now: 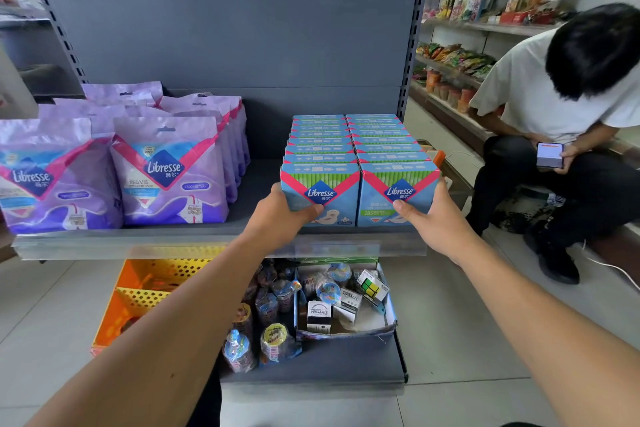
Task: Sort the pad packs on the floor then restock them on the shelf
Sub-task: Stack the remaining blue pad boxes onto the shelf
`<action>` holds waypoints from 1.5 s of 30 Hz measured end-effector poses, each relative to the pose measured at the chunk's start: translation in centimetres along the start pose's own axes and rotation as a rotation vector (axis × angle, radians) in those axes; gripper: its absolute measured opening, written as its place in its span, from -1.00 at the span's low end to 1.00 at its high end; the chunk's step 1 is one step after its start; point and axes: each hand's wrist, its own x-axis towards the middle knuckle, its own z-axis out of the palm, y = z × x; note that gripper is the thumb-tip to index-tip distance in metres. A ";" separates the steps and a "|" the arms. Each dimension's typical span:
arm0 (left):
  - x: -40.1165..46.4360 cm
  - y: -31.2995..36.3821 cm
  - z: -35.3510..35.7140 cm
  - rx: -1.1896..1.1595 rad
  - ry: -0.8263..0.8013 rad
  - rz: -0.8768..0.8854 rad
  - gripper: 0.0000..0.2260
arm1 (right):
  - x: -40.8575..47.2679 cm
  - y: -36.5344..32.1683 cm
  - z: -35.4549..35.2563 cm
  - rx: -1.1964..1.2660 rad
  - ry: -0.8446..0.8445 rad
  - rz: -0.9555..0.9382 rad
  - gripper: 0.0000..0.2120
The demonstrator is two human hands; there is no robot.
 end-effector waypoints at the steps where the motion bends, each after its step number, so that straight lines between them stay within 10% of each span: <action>1: 0.1 -0.1 -0.1 0.007 -0.006 0.004 -0.40 | -0.1 0.1 -0.1 0.005 -0.006 0.000 -0.30; 45: -1.9 -0.2 -0.5 0.121 0.049 -0.019 -0.31 | -3.4 -1.1 0.0 -0.069 0.021 0.028 -0.50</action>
